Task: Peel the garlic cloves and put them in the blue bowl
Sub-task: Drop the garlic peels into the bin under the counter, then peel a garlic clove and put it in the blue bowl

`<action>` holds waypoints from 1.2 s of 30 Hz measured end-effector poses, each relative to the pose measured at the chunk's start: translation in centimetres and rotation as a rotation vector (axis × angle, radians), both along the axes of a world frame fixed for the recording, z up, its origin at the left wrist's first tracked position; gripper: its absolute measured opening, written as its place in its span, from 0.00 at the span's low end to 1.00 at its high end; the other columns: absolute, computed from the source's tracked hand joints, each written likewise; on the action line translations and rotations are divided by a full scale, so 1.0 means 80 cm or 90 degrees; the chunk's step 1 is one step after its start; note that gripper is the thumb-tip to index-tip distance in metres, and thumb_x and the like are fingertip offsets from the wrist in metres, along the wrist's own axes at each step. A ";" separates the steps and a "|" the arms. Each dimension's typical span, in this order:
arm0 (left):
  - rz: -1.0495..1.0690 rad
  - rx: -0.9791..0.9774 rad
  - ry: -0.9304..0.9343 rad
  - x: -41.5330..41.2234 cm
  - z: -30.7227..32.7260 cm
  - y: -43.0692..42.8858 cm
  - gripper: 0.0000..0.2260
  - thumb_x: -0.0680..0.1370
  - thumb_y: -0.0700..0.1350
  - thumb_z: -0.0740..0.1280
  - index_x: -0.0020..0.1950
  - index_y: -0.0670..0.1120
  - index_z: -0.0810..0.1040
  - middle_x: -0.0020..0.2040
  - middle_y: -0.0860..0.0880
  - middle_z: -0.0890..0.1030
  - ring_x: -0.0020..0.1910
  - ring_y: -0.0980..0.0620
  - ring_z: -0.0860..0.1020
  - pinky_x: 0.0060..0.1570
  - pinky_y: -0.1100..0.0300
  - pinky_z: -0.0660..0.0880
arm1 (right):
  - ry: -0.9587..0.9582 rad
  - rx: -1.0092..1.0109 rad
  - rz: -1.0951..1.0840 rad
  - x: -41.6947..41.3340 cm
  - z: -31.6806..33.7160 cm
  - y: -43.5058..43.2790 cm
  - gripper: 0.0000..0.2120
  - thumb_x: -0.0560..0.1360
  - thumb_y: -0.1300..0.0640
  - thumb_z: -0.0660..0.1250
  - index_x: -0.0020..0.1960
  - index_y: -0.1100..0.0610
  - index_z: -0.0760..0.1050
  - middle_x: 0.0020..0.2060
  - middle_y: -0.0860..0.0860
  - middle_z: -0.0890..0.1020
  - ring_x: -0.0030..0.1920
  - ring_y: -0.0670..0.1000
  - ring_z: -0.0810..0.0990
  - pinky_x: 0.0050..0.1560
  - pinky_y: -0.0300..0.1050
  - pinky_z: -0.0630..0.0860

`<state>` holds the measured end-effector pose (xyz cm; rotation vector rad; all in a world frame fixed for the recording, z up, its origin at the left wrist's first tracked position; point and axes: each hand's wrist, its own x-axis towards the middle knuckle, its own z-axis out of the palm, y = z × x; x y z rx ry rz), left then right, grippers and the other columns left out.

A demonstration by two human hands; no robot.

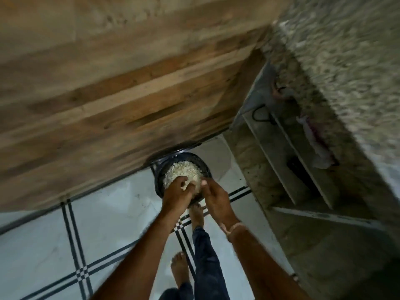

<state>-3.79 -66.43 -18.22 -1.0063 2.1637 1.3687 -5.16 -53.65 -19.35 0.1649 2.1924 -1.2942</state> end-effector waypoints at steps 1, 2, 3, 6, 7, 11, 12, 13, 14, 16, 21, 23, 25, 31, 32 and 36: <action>-0.030 -0.009 0.032 0.009 0.033 0.013 0.17 0.82 0.51 0.69 0.70 0.49 0.78 0.67 0.47 0.81 0.65 0.47 0.79 0.67 0.49 0.76 | 0.044 0.017 -0.004 0.009 0.033 0.019 0.18 0.86 0.52 0.58 0.72 0.58 0.75 0.67 0.57 0.79 0.67 0.58 0.77 0.70 0.56 0.73; -0.081 -0.027 0.054 0.019 0.065 0.028 0.15 0.82 0.51 0.69 0.68 0.49 0.79 0.65 0.48 0.82 0.62 0.48 0.80 0.65 0.50 0.77 | 0.090 0.040 -0.013 0.020 0.064 0.040 0.17 0.87 0.52 0.59 0.72 0.56 0.74 0.67 0.55 0.78 0.67 0.55 0.77 0.69 0.50 0.72; -0.132 -0.050 0.079 0.030 0.092 0.043 0.15 0.82 0.50 0.69 0.68 0.50 0.79 0.64 0.49 0.82 0.61 0.49 0.81 0.64 0.50 0.78 | 0.128 0.069 -0.015 0.034 0.100 0.064 0.17 0.87 0.50 0.58 0.73 0.54 0.74 0.68 0.53 0.77 0.66 0.52 0.76 0.67 0.45 0.72; -0.255 -0.133 0.161 0.056 0.166 0.098 0.17 0.82 0.50 0.69 0.70 0.51 0.77 0.66 0.50 0.81 0.63 0.49 0.80 0.63 0.49 0.77 | 0.239 0.151 -0.059 0.078 0.176 0.133 0.20 0.86 0.43 0.56 0.74 0.49 0.72 0.67 0.50 0.77 0.64 0.51 0.77 0.62 0.50 0.75; -0.298 -0.142 0.192 0.065 0.185 0.119 0.19 0.81 0.51 0.69 0.72 0.51 0.76 0.67 0.50 0.80 0.64 0.50 0.79 0.63 0.50 0.77 | 0.260 0.173 -0.083 0.094 0.195 0.157 0.20 0.86 0.43 0.56 0.73 0.49 0.73 0.66 0.50 0.78 0.63 0.52 0.78 0.61 0.50 0.76; -0.422 -0.140 0.307 0.082 0.243 0.209 0.20 0.82 0.52 0.69 0.74 0.53 0.73 0.71 0.51 0.77 0.69 0.50 0.75 0.65 0.53 0.74 | 0.329 0.213 -0.192 0.144 0.241 0.259 0.19 0.86 0.43 0.55 0.73 0.47 0.72 0.65 0.47 0.76 0.62 0.48 0.77 0.58 0.47 0.76; -0.447 -0.141 0.326 0.081 0.254 0.237 0.20 0.82 0.52 0.69 0.73 0.53 0.74 0.71 0.51 0.77 0.69 0.50 0.75 0.65 0.53 0.73 | 0.339 0.218 -0.216 0.154 0.246 0.286 0.19 0.86 0.42 0.55 0.73 0.46 0.72 0.65 0.46 0.76 0.61 0.47 0.77 0.58 0.47 0.77; -0.468 -0.139 0.349 0.080 0.263 0.264 0.20 0.81 0.52 0.69 0.73 0.54 0.74 0.71 0.50 0.77 0.69 0.50 0.75 0.65 0.53 0.74 | 0.344 0.224 -0.240 0.162 0.251 0.313 0.19 0.86 0.42 0.56 0.73 0.46 0.72 0.64 0.46 0.76 0.61 0.47 0.77 0.57 0.47 0.78; -0.486 -0.141 0.369 0.078 0.271 0.289 0.19 0.81 0.52 0.69 0.72 0.54 0.74 0.70 0.51 0.77 0.68 0.50 0.75 0.64 0.53 0.74 | 0.350 0.227 -0.258 0.166 0.255 0.336 0.19 0.86 0.42 0.57 0.73 0.46 0.72 0.64 0.46 0.77 0.61 0.47 0.77 0.57 0.46 0.78; -0.525 -0.143 0.401 0.074 0.280 0.354 0.19 0.81 0.52 0.69 0.72 0.54 0.75 0.69 0.51 0.77 0.67 0.49 0.76 0.62 0.52 0.76 | 0.370 0.237 -0.288 0.176 0.263 0.395 0.20 0.85 0.44 0.58 0.73 0.49 0.73 0.64 0.47 0.78 0.61 0.48 0.78 0.57 0.47 0.78; -0.606 -0.126 0.410 0.069 0.271 0.522 0.18 0.81 0.51 0.70 0.70 0.51 0.77 0.68 0.50 0.78 0.66 0.49 0.77 0.61 0.54 0.76 | 0.354 0.276 -0.352 0.200 0.262 0.545 0.18 0.85 0.48 0.60 0.73 0.50 0.73 0.65 0.49 0.79 0.63 0.50 0.77 0.59 0.48 0.77; -0.647 -0.110 0.397 0.070 0.268 0.586 0.19 0.80 0.52 0.70 0.70 0.50 0.78 0.66 0.49 0.79 0.65 0.48 0.78 0.62 0.53 0.76 | 0.321 0.318 -0.367 0.211 0.258 0.602 0.18 0.85 0.49 0.62 0.73 0.50 0.74 0.65 0.50 0.79 0.64 0.51 0.77 0.59 0.48 0.76; -0.681 -0.084 0.387 0.071 0.264 0.634 0.19 0.79 0.51 0.71 0.69 0.49 0.78 0.65 0.48 0.80 0.64 0.47 0.78 0.62 0.49 0.77 | 0.291 0.332 -0.381 0.218 0.258 0.647 0.18 0.84 0.49 0.62 0.72 0.51 0.74 0.66 0.51 0.79 0.64 0.53 0.77 0.58 0.49 0.76; -0.762 -0.087 0.398 0.053 0.245 0.752 0.17 0.78 0.47 0.74 0.67 0.50 0.80 0.61 0.51 0.81 0.57 0.52 0.80 0.53 0.55 0.79 | 0.223 0.381 -0.429 0.222 0.250 0.763 0.20 0.84 0.53 0.65 0.74 0.54 0.71 0.66 0.53 0.76 0.62 0.54 0.76 0.53 0.45 0.74; -0.782 -0.087 0.393 0.049 0.240 0.767 0.17 0.78 0.46 0.74 0.67 0.51 0.79 0.61 0.51 0.80 0.56 0.52 0.80 0.51 0.56 0.79 | 0.204 0.402 -0.432 0.218 0.249 0.779 0.22 0.83 0.54 0.66 0.75 0.55 0.69 0.67 0.54 0.75 0.63 0.54 0.75 0.52 0.42 0.71; -0.846 -0.118 0.388 0.035 0.214 0.810 0.19 0.78 0.42 0.73 0.69 0.50 0.77 0.61 0.49 0.78 0.58 0.49 0.79 0.54 0.53 0.78 | 0.119 0.472 -0.412 0.196 0.238 0.828 0.30 0.79 0.54 0.72 0.78 0.53 0.64 0.74 0.55 0.69 0.69 0.56 0.69 0.62 0.48 0.71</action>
